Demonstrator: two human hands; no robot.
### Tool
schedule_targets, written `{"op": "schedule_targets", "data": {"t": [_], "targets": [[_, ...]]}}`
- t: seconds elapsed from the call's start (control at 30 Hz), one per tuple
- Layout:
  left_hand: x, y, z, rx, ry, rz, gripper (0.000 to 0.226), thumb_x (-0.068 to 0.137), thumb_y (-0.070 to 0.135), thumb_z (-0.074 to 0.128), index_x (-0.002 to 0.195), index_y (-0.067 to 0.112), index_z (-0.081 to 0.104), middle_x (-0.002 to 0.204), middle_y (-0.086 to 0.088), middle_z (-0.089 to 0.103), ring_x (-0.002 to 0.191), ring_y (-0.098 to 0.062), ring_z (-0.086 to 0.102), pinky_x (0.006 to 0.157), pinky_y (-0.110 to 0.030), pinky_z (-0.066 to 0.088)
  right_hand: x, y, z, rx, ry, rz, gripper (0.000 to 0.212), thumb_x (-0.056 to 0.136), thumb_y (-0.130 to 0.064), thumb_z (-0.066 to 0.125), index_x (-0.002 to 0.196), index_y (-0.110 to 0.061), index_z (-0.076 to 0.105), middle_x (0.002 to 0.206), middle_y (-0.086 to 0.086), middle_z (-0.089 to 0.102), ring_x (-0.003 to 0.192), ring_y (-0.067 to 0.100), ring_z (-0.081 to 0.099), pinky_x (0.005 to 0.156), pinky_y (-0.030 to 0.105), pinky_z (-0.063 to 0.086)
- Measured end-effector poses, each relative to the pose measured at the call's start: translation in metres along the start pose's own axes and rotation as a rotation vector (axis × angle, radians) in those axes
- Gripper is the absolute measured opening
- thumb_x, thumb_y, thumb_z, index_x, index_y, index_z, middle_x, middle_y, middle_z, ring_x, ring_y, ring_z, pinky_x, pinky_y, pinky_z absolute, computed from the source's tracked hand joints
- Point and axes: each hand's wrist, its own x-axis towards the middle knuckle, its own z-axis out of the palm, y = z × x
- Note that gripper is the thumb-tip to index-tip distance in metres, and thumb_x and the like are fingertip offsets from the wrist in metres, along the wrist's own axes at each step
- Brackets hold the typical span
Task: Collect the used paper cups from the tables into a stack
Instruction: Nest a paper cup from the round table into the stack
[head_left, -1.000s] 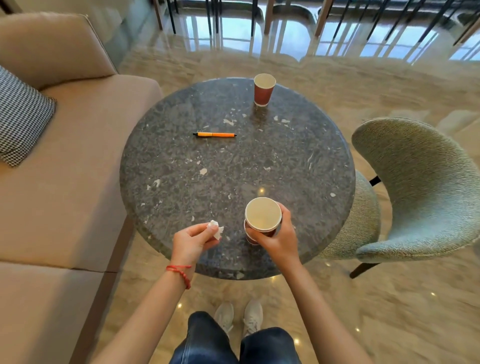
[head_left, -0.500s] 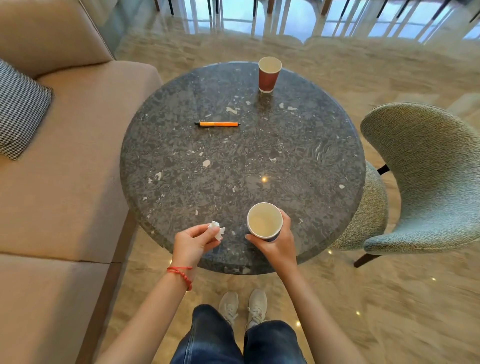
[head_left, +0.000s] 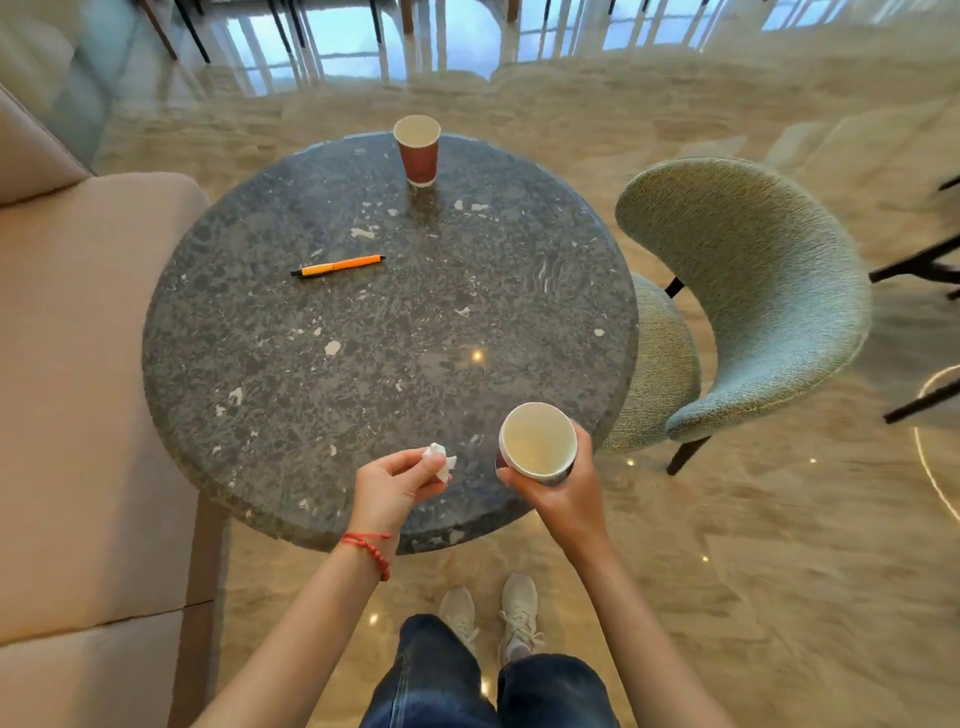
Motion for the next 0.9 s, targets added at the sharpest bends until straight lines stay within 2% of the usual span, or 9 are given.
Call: {"op": "schedule_targets", "data": {"t": [0.1, 0.2, 0.27, 0.37, 0.43, 0.5, 0.6, 0.73, 0.9], "targets": [[-0.006, -0.001, 0.031, 0.06, -0.092, -0.002, 0.001, 0.079, 0.01, 0.07, 0.08, 0.01, 0.07, 0.081, -0.006, 0.073, 0.076, -0.016, 0.069, 0.06, -0.019, 0.056, -0.015, -0.002, -0.031, 0.022, 0.1, 0.007, 0.077, 0.053, -0.038, 0.085, 0.117, -0.036, 0.041, 0.115, -0.017, 0.054, 0.104, -0.01, 0.053, 0.084, 0.007, 0.044], [-0.016, -0.005, 0.067, 0.136, -0.181, -0.009, 0.002, 0.079, 0.011, 0.07, 0.078, 0.01, 0.071, 0.079, -0.005, 0.072, 0.076, -0.016, 0.069, 0.066, -0.022, 0.058, -0.032, 0.003, -0.068, 0.047, 0.232, 0.026, 0.075, 0.051, -0.041, 0.084, 0.113, -0.037, 0.043, 0.112, -0.017, 0.056, 0.102, -0.01, 0.054, 0.082, 0.006, 0.044], [-0.024, -0.011, 0.094, 0.183, -0.265, -0.007, 0.003, 0.079, 0.012, 0.07, 0.079, 0.009, 0.071, 0.074, -0.002, 0.074, 0.071, -0.013, 0.07, 0.063, -0.02, 0.057, -0.045, 0.008, -0.094, 0.064, 0.325, 0.051, 0.076, 0.051, -0.039, 0.085, 0.114, -0.035, 0.044, 0.112, -0.015, 0.057, 0.101, -0.009, 0.055, 0.081, 0.007, 0.045], [-0.04, -0.026, 0.138, 0.223, -0.381, 0.006, 0.006, 0.08, 0.011, 0.069, 0.075, 0.009, 0.072, 0.067, 0.0, 0.074, 0.065, -0.007, 0.069, 0.057, -0.015, 0.054, -0.067, 0.022, -0.135, 0.083, 0.457, 0.084, 0.075, 0.055, -0.024, 0.09, 0.116, -0.03, 0.045, 0.108, -0.015, 0.059, 0.097, -0.007, 0.057, 0.08, 0.01, 0.046], [-0.053, -0.039, 0.169, 0.259, -0.444, 0.018, 0.012, 0.079, 0.01, 0.07, 0.067, 0.013, 0.074, 0.068, 0.0, 0.074, 0.065, -0.007, 0.069, 0.057, -0.015, 0.053, -0.085, 0.033, -0.164, 0.102, 0.534, 0.111, 0.072, 0.057, -0.018, 0.09, 0.115, -0.026, 0.048, 0.106, -0.012, 0.061, 0.095, -0.003, 0.059, 0.082, 0.019, 0.048], [-0.068, -0.054, 0.2, 0.308, -0.51, 0.024, 0.014, 0.078, 0.012, 0.072, 0.065, 0.014, 0.075, 0.072, -0.003, 0.074, 0.067, -0.008, 0.068, 0.057, -0.015, 0.053, -0.103, 0.043, -0.194, 0.119, 0.59, 0.135, 0.072, 0.056, -0.022, 0.091, 0.115, -0.026, 0.048, 0.106, -0.01, 0.062, 0.096, 0.002, 0.06, 0.084, 0.026, 0.05], [-0.095, -0.078, 0.249, 0.366, -0.611, 0.02, 0.014, 0.077, 0.012, 0.072, 0.064, 0.015, 0.075, 0.074, -0.003, 0.074, 0.068, -0.009, 0.069, 0.057, -0.015, 0.053, -0.132, 0.058, -0.24, 0.132, 0.685, 0.158, 0.072, 0.054, -0.029, 0.089, 0.114, -0.031, 0.047, 0.109, -0.007, 0.062, 0.099, 0.006, 0.061, 0.083, 0.023, 0.05], [-0.133, -0.114, 0.313, 0.457, -0.727, -0.001, 0.008, 0.077, 0.011, 0.071, 0.069, 0.013, 0.073, 0.068, 0.002, 0.074, 0.062, -0.006, 0.068, 0.054, -0.013, 0.052, -0.168, 0.078, -0.298, 0.149, 0.817, 0.191, 0.077, 0.053, -0.037, 0.087, 0.117, -0.026, 0.047, 0.111, -0.007, 0.061, 0.097, 0.001, 0.06, 0.078, 0.013, 0.048], [-0.174, -0.147, 0.379, 0.596, -0.813, 0.004, 0.004, 0.077, 0.015, 0.072, 0.073, 0.014, 0.071, 0.076, -0.004, 0.071, 0.063, -0.007, 0.068, 0.056, -0.015, 0.054, -0.2, 0.094, -0.357, 0.192, 0.997, 0.23, 0.08, 0.05, -0.039, 0.086, 0.119, -0.028, 0.048, 0.11, -0.01, 0.062, 0.099, 0.002, 0.06, 0.079, 0.014, 0.047]]}}
